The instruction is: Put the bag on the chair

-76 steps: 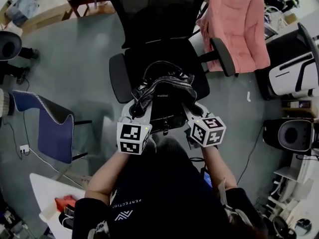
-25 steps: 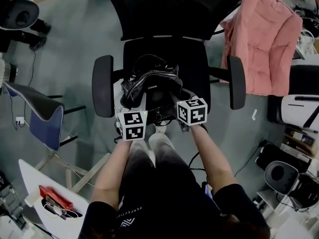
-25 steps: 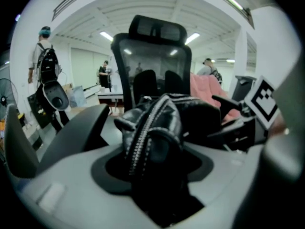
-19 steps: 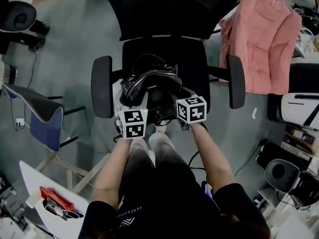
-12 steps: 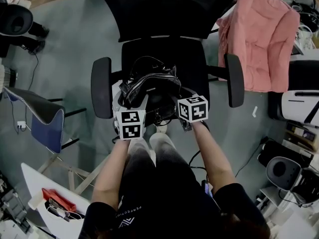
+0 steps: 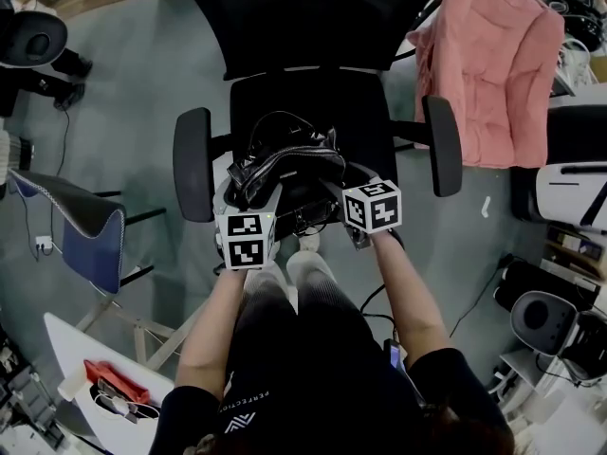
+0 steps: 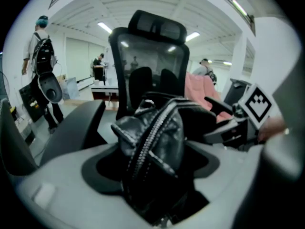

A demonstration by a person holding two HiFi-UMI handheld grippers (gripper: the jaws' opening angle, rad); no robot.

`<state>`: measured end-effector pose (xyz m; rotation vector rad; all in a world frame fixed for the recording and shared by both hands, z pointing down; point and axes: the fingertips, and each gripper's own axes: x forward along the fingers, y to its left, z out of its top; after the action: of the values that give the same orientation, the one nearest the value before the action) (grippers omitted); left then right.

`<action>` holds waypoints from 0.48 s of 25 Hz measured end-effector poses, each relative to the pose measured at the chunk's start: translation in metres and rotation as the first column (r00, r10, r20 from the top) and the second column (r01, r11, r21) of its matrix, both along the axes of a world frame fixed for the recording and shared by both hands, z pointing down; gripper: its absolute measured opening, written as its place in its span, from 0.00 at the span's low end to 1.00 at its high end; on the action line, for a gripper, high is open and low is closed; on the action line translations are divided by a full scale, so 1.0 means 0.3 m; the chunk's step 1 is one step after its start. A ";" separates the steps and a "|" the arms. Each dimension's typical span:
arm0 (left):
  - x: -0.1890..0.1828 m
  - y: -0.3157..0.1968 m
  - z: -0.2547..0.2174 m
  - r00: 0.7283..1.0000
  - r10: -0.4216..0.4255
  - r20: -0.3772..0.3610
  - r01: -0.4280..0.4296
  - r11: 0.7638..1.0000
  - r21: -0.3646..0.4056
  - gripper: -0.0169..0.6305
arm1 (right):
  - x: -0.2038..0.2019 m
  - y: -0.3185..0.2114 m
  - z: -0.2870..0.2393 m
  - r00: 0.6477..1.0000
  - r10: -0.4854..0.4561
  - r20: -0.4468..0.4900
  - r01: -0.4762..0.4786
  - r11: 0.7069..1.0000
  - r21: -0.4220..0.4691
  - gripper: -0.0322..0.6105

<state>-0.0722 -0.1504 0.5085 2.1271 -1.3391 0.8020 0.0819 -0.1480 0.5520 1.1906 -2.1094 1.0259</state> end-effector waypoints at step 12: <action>-0.002 0.027 -0.030 0.999 -0.016 -0.033 0.015 1.000 -0.025 0.49 | -0.008 0.024 -0.050 1.000 0.001 -0.013 -0.001 1.000 0.030 0.35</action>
<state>-0.0730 -0.1422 0.4996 2.0995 -1.3207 0.7690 0.0795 -0.1408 0.5370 1.2097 -2.1217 0.9874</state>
